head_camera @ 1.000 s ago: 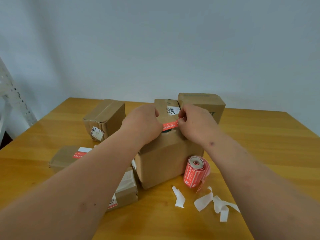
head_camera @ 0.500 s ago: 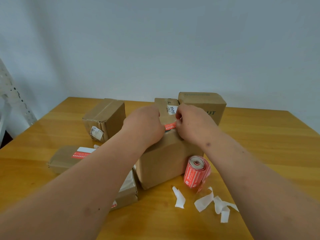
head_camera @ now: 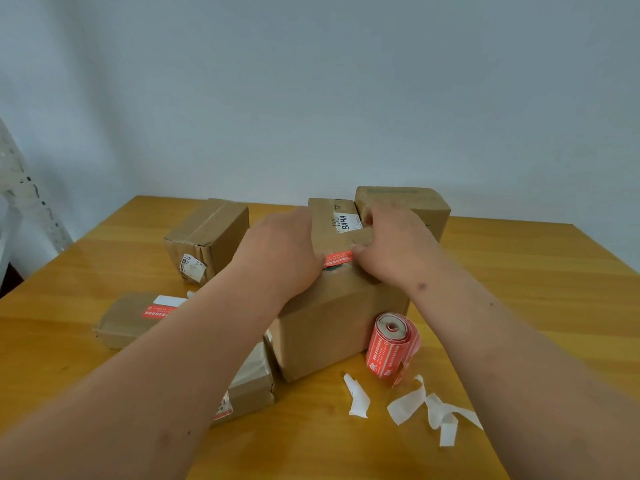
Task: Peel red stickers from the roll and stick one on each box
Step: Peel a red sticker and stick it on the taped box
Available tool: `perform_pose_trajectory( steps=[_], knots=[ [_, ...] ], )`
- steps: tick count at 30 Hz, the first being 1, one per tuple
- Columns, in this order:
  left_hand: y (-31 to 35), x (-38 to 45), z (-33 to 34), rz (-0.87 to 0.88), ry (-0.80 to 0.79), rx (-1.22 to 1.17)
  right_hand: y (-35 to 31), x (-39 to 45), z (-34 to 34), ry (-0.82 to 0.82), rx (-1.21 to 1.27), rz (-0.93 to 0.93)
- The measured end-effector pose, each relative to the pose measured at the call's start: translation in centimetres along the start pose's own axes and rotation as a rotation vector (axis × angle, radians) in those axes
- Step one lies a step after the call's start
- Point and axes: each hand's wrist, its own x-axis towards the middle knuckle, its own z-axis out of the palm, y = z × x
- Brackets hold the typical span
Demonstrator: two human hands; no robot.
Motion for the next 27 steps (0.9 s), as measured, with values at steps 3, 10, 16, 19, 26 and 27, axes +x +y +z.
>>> perform_pose_trajectory(
  steps=[3, 10, 16, 19, 26, 27],
  knots=[
    [-0.9, 0.2, 0.2, -0.063, -0.059, -0.098, 0.2, 0.2, -0.6, 0.025, 0.167, 0.087],
    [-0.5, 0.4, 1.5, -0.079, -0.025, -0.109, 0.0, 1.3, 0.8, -0.058, 0.164, 0.209],
    [-0.9, 0.1, 1.7, -0.12, 0.005, -0.237, 1.1, 1.3, 0.0, -0.052, 0.184, 0.225],
    [-0.6, -0.4, 1.8, -0.087, 0.016, -0.213, 1.1, 0.9, 0.4, -0.061, 0.331, 0.203],
    [-0.8, -0.6, 1.5, -0.079, -0.011, -0.294, 2.2, 0.5, 0.2, -0.127, 0.43, 0.159],
    [-0.9, -0.7, 1.6, -0.076, -0.01, -0.32, 2.3, 0.5, 0.2, -0.116, 0.45, 0.16]
  ],
)
